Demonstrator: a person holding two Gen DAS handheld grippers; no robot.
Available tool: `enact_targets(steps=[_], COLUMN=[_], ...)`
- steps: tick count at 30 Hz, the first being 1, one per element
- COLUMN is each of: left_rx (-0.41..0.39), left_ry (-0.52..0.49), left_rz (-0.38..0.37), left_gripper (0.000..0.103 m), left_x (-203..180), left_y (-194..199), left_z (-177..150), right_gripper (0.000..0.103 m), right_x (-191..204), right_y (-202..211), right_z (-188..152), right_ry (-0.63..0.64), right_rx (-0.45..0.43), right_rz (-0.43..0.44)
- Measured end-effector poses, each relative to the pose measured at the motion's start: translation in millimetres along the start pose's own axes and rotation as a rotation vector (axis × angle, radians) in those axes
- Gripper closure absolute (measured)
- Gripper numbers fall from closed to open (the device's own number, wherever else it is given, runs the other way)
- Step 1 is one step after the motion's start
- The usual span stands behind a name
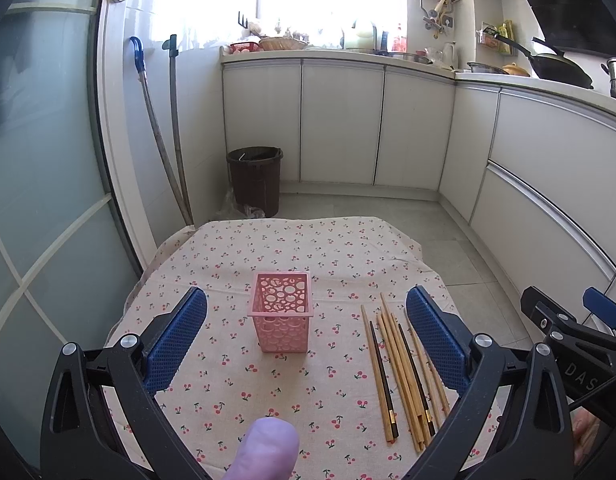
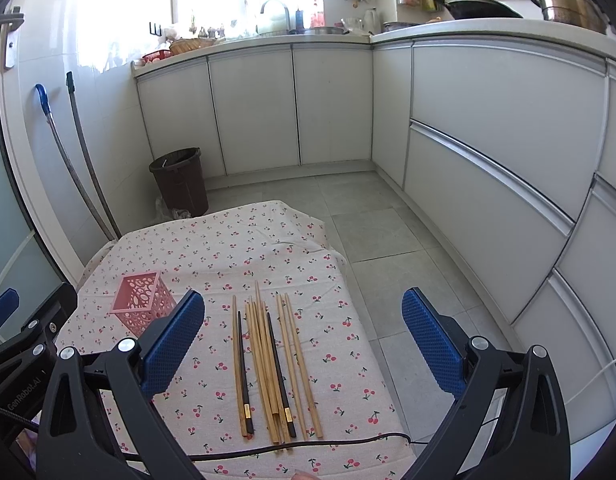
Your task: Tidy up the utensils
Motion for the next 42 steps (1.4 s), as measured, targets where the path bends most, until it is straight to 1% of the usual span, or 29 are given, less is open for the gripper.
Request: enact_targets(steps=[8, 10, 11, 13, 16, 18, 21, 24, 26, 27, 30, 34, 36, 37, 38, 39, 40, 41, 42], left_rx=[0.012, 0.025, 0.043, 0.088, 0.187, 0.234, 0.308, 0.367, 0.401, 0.415, 0.451, 0.527, 0.568, 0.601, 0.631, 0.671, 0.703, 0.743, 0.782], left_ry=[0.006, 0.018, 0.031, 0.057, 0.084, 0.083, 0.053, 0.035, 0.005, -0.016, -0.069, -0.074, -0.144, -0.181, -0.189, -0.169, -0.135, -0.104, -0.085], left_rz=[0.002, -0.002, -0.011, -0.046, -0.101, -0.12, -0.15, -0.205, -0.208, -0.203, -0.224, -0.243, -0.246, -0.235, -0.225, -0.21, -0.211, -0.218, -0.221], left_gripper=[0.007, 0.007, 0.007, 0.007, 0.007, 0.007, 0.007, 0.007, 0.007, 0.008, 0.011, 0.013, 0.012, 0.012, 0.014, 0.022, 0.03, 0.043, 0.052], left_x=[1, 3, 5, 7, 4, -1, -16, -35, -49, -56, -80, -104, -118, -123, -124, -122, -120, -119, -118], left_y=[-4, -5, -9, -17, -36, -46, -59, -70, -78, -83, -101, -146, -172, -188, -200, -216, -227, -237, -247], left_z=[-3, -4, -5, -10, -24, -32, -44, -53, -55, -55, -43, -9, 4, 7, 8, 6, 2, -4, -10], right_gripper=[0.007, 0.007, 0.007, 0.007, 0.007, 0.007, 0.007, 0.007, 0.007, 0.007, 0.007, 0.007, 0.007, 0.007, 0.007, 0.007, 0.007, 0.007, 0.007], right_x=[-2, -5, -9, -18, -34, -48, -68, -79, -85, -88, -96, -108, -112, -113, -115, -116, -118, -119, -122], right_y=[-1, -2, -3, -7, -19, -28, -44, -56, -58, -58, -61, -66, -67, -68, -68, -68, -68, -68, -69], right_z=[1, 3, 4, 8, 9, 8, -1, -8, -8, -8, -5, -2, -1, 0, 1, 2, 3, 3, 3], right_ry=[-0.006, -0.025, -0.044, -0.101, -0.242, -0.363, -0.556, -0.666, -0.718, -0.739, -0.781, -0.838, -0.847, -0.845, -0.845, -0.85, -0.857, -0.865, -0.875], right_rx=[0.006, 0.011, 0.019, 0.049, 0.153, 0.224, 0.352, 0.433, 0.449, 0.453, 0.471, 0.506, 0.52, 0.522, 0.523, 0.522, 0.522, 0.522, 0.522], right_rz=[-0.003, -0.006, -0.006, 0.007, 0.1, 0.153, 0.245, 0.271, 0.281, 0.285, 0.296, 0.314, 0.307, 0.308, 0.309, 0.309, 0.311, 0.314, 0.32])
Point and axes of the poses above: each gripper's, at about its wrist camera, not at the fingertips, and y roughly against the way its jaws point, x to its left, z to its top, the point moved 6 cm from there along -y, roughly the way its jaws point, and after that the axes turned 12 degrees about -y, right-handed, at the moved point
